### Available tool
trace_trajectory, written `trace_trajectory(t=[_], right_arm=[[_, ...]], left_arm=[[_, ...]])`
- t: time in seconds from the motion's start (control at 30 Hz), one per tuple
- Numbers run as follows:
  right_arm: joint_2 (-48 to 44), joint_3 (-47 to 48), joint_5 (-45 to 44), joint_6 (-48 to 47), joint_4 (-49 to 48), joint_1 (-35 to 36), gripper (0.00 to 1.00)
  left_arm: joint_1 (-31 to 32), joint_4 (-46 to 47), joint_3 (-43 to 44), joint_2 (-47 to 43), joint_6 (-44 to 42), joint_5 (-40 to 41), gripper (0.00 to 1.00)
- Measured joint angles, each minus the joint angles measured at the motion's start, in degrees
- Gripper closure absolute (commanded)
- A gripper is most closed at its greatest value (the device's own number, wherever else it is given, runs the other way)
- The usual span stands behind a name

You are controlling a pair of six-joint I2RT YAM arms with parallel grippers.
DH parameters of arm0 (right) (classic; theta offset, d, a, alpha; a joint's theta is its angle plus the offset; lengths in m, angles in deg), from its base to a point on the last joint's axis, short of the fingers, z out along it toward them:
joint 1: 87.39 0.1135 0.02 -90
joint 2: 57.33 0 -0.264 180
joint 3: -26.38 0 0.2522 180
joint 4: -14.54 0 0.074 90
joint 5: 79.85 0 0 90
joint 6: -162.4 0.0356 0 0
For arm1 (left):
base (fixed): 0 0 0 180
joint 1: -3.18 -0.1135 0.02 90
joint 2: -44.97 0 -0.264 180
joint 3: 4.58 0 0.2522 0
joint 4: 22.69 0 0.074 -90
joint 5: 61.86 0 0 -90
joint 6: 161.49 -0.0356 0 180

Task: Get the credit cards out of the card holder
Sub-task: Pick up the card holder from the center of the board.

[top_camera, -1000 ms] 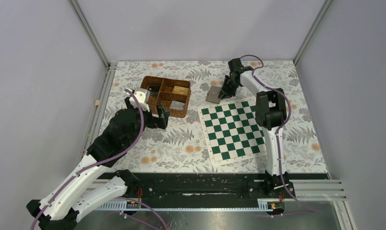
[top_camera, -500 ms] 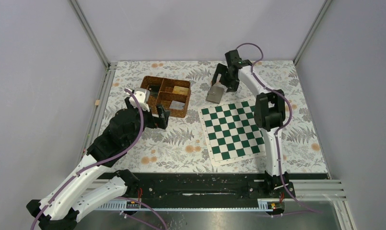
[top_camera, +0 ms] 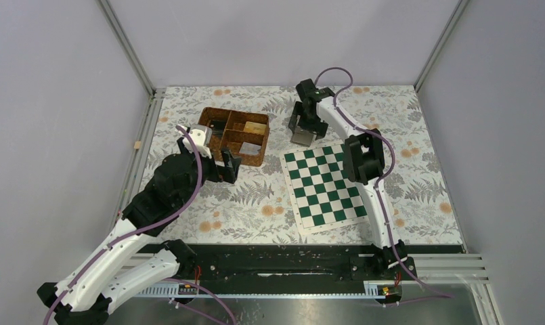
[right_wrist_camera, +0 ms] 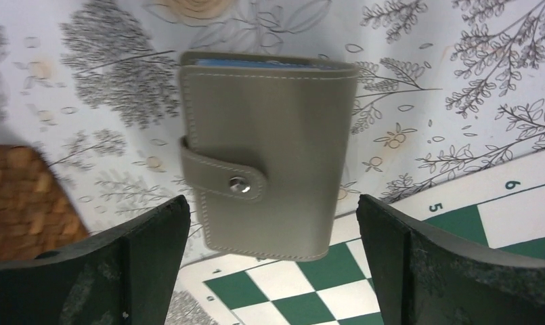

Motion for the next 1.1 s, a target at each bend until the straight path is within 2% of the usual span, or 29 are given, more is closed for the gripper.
trace_trajectory(t=[0.03,0.33,0.7,0.8,1.0,1.1], right_arm=[[0.5,-0.02,-0.35,0.11,0.61,0.09,0.04],[1.53,-0.31,-1.01,0.48,1.36,0.26,0.09],[3.61,2.97,-0.96,-0.22,4.0,1.2,0.06],[3.63,2.99,-0.98,-0.48,4.09,1.38,0.11],[3.89,3.34,-1.27,-1.62,4.59,1.38,0.3],[3.89,3.69,-1.92,-2.67,4.68,1.36,0.35]], left_arm=[[0.0,0.0,0.0,-0.02,0.0,-0.09,0.02],[0.0,0.0,0.0,-0.9,0.02,-0.66,0.02],[0.0,-0.02,0.0,-0.98,0.02,-0.68,0.02],[0.0,-0.02,0.0,-0.98,0.02,-0.68,0.02],[0.0,-0.02,0.0,-0.98,0.02,-0.66,0.02],[0.0,-0.02,0.0,-0.98,0.02,-0.63,0.02]])
